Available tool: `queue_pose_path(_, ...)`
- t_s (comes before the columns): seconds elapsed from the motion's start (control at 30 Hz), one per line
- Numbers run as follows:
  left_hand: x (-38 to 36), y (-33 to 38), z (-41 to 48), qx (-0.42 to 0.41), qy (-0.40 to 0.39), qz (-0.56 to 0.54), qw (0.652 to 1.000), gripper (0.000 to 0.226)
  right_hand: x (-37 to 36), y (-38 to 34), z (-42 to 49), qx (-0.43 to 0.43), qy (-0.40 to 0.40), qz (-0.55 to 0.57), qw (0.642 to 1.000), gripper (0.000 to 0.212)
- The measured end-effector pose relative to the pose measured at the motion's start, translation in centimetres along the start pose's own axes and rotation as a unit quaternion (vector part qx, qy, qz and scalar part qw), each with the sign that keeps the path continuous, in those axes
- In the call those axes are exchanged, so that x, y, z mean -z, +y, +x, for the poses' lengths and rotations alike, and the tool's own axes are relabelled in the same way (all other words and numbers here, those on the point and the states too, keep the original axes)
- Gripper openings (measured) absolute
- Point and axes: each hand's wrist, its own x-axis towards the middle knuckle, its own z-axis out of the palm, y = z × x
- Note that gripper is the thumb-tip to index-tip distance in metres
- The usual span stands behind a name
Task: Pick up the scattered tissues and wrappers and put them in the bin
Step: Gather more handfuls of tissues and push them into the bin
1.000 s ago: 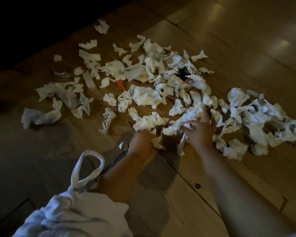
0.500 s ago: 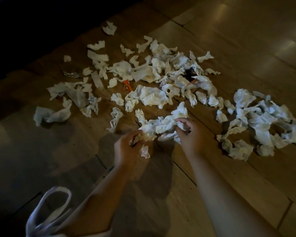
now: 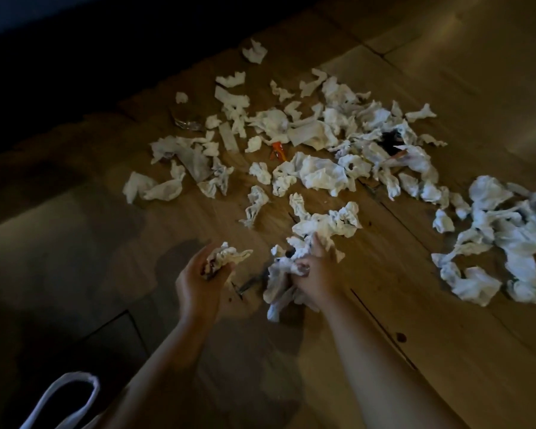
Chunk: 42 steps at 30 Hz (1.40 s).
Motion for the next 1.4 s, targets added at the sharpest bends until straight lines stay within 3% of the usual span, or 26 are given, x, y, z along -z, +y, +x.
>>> queue_pose_path(0.1, 1.3, 0.0, -0.8, 0.002, -0.006, -0.013, 1.0, 0.047, -1.2, -0.5, -0.5, -0.011, -0.006, -0.037, 0.999, 0.023)
queue_pose_path(0.23, 3.5, 1.1, -2.0, 0.026, -0.024, -0.083, 0.996, 0.042, -0.8, -2.6, -2.5, -0.026, -0.007, 0.037, 0.999, 0.016)
queue_pose_path(0.37, 7.7, 2.9, -2.9, 0.046, -0.009, -0.135, 0.99, 0.036, 1.0, -7.8, -5.1, 0.031, -0.003, 0.11, 0.993, 0.019)
queue_pose_path(0.5, 14.3, 4.4, -3.9, 0.053, 0.033, -0.178, 0.982, 0.022, 0.9, -15.4, -8.4, 0.072, -0.032, 0.186, 0.979, 0.028)
queue_pose_path(0.8, 36.2, 6.2, -5.8, -0.051, 0.142, -0.189, 0.97, 0.024, -5.4, -38.0, -14.6, 0.218, -0.084, 0.249, 0.94, 0.034)
queue_pose_path(1.03, 53.8, 4.9, -2.9, -0.079, 0.312, -0.141, 0.936, 0.018, -13.0, -56.8, -17.6, 0.302, -0.171, 0.287, 0.893, 0.023)
queue_pose_path(1.2, 59.7, 2.9, 0.8, 0.0, 0.354, -0.084, 0.932, 0.024, -18.1, -64.0, -17.2, 0.271, -0.217, 0.249, 0.904, 0.032)
queue_pose_path(1.4, 62.5, 1.0, 3.3, 0.125, 0.298, -0.082, 0.943, 0.037, -21.2, -68.2, -16.0, 0.159, -0.255, 0.17, 0.938, 0.04)
